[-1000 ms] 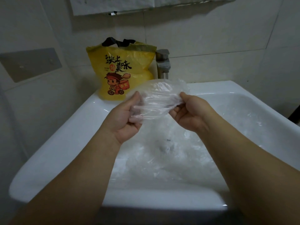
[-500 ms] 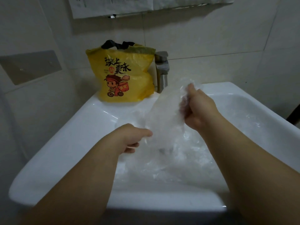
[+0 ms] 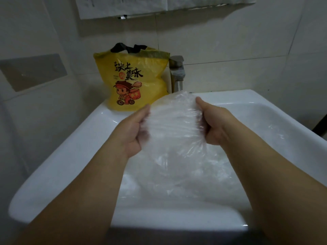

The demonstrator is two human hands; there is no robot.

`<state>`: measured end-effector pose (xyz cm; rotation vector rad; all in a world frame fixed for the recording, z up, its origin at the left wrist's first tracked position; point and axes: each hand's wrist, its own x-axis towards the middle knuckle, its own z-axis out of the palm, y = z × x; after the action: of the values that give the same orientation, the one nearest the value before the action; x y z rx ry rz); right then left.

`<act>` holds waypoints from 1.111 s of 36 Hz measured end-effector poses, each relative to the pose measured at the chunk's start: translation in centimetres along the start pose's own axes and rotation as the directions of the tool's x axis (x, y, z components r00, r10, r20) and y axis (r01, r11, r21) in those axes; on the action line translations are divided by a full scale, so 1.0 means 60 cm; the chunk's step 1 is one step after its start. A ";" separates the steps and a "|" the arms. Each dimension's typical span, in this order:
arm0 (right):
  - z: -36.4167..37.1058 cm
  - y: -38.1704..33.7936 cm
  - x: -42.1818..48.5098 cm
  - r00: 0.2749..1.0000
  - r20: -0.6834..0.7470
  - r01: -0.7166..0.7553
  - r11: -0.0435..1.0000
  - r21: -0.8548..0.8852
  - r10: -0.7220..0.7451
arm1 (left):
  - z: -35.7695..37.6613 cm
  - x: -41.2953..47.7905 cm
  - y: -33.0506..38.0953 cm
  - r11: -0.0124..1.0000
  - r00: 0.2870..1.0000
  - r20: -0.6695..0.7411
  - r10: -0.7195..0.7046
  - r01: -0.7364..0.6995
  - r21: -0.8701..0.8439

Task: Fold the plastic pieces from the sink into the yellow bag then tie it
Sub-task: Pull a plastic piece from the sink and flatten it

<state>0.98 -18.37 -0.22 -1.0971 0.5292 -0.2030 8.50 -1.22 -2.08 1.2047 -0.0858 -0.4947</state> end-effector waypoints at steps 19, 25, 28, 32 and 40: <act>-0.016 -0.004 0.001 0.991 0.093 0.068 0.968 0.242 -0.093 | -0.024 0.002 0.007 0.995 0.999 -0.044 0.024 -0.028 -0.095; -0.020 -0.011 -0.002 0.958 0.268 0.040 0.976 0.215 -0.099 | -0.016 -0.003 0.002 0.982 0.984 0.018 0.176 -0.177 0.072; -0.018 -0.003 -0.007 0.940 0.308 0.182 0.979 -0.088 -0.147 | -0.015 -0.002 -0.006 0.932 0.963 -0.033 0.267 -0.249 0.263; -0.017 0.011 -0.002 0.980 0.186 0.161 0.811 -0.563 -0.065 | -0.019 -0.001 -0.011 0.830 0.905 -0.095 0.414 -0.333 0.447; -0.033 0.017 0.000 0.991 0.130 0.122 0.546 -0.829 -0.025 | -0.035 -0.003 -0.013 0.564 0.842 -0.024 0.539 -0.340 0.752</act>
<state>-0.14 -19.48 -1.82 -2.0828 0.4870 0.0645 8.74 0.50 -3.53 1.9562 -0.3945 0.2015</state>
